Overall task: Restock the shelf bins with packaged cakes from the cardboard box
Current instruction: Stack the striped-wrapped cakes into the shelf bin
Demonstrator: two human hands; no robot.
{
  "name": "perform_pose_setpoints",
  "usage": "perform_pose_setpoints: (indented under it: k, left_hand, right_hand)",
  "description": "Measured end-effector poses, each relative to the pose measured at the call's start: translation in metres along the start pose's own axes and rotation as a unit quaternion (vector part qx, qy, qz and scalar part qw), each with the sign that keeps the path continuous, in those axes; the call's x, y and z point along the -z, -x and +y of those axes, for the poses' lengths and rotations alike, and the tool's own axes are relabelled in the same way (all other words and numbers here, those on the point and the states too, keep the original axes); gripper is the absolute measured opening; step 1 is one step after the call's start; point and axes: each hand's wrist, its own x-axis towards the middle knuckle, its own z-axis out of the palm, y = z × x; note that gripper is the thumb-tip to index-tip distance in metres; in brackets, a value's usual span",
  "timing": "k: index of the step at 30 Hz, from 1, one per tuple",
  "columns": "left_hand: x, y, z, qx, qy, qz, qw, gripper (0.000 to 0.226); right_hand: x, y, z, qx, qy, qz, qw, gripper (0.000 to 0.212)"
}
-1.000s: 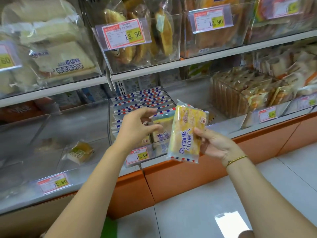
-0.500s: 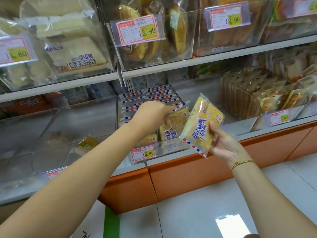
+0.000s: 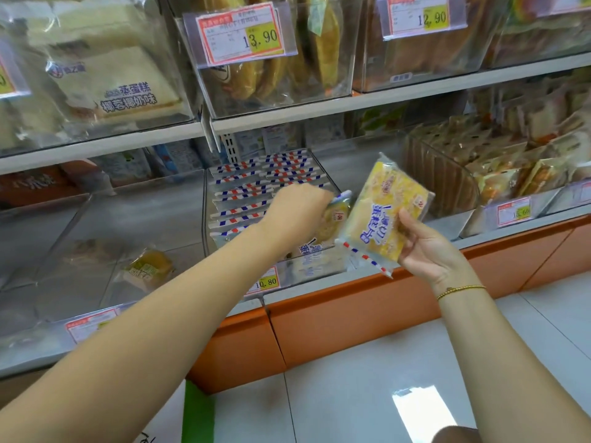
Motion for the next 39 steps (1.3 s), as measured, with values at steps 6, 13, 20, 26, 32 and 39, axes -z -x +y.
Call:
perform_pose_setpoints:
  k: [6, 13, 20, 26, 32, 39]
  left_hand:
    - [0.003, -0.033, 0.024, -0.020, 0.019, -0.010, 1.000, 0.023]
    - [-0.007, 0.011, 0.000, 0.048, 0.066, -0.082, 0.993, 0.010]
    - [-0.008, 0.029, -0.003, 0.090, 0.076, -0.096, 0.988, 0.040]
    - [-0.020, 0.039, 0.015, 0.070, 0.038, 0.014, 0.997, 0.013]
    - [-0.010, -0.013, 0.035, 0.044, 0.050, -0.024, 0.997, 0.009]
    - [-0.029, -0.021, 0.035, 0.056, 0.083, -0.014, 0.995, 0.018]
  right_hand:
    - [0.013, 0.008, -0.017, 0.063, 0.011, 0.062, 0.996, 0.021]
    - [0.010, 0.010, -0.018, 0.059, 0.037, 0.082, 0.994, 0.026]
    - [0.003, 0.011, -0.017, 0.063, 0.028, 0.094, 0.993, 0.021]
    - [0.000, 0.012, -0.018, 0.068, 0.027, 0.085, 0.994, 0.021]
    - [-0.004, 0.010, -0.017, 0.069, 0.031, 0.073, 0.994, 0.033]
    - [-0.001, 0.012, -0.021, 0.083, 0.016, 0.084, 0.993, 0.032]
